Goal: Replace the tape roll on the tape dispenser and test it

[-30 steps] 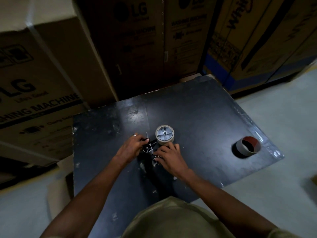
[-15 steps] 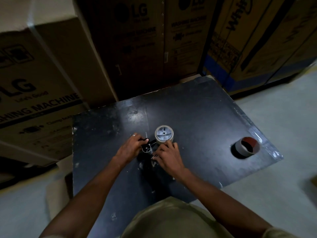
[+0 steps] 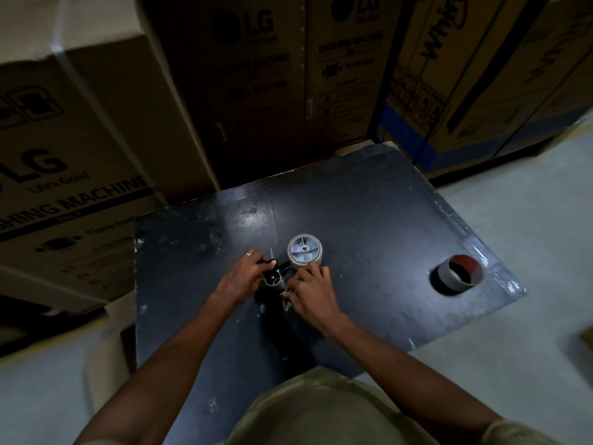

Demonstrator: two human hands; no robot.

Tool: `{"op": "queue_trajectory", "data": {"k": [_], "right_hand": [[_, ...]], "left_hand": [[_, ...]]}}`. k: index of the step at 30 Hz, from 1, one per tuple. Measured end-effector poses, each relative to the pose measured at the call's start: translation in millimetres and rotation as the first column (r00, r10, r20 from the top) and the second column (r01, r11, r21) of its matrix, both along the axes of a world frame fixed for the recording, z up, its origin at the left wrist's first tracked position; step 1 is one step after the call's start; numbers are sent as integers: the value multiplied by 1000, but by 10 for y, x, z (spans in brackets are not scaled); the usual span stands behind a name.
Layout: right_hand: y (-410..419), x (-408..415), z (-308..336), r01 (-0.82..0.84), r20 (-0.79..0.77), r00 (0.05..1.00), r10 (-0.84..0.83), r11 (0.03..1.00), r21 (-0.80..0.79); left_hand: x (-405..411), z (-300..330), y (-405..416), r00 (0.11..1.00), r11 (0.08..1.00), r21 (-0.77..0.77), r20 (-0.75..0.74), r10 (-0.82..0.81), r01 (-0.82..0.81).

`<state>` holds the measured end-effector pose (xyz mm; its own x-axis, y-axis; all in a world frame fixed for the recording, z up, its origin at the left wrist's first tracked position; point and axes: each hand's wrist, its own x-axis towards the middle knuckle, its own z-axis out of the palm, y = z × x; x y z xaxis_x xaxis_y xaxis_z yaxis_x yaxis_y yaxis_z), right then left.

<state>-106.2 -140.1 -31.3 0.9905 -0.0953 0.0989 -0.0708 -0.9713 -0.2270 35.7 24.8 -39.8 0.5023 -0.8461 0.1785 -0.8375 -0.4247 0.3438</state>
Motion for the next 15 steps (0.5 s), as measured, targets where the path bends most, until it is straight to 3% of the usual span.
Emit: {"op": "queue_trajectory", "data": {"k": [9, 15], "right_hand": [[76, 65, -21, 65, -15, 998, -65, 998, -3], [92, 169, -63, 102, -76, 993, -94, 989, 107]], "left_hand": [[-61, 7, 44, 1000, 1000, -30, -5, 7, -7], [-123, -19, 82, 999, 998, -47, -26, 44, -45]]}}
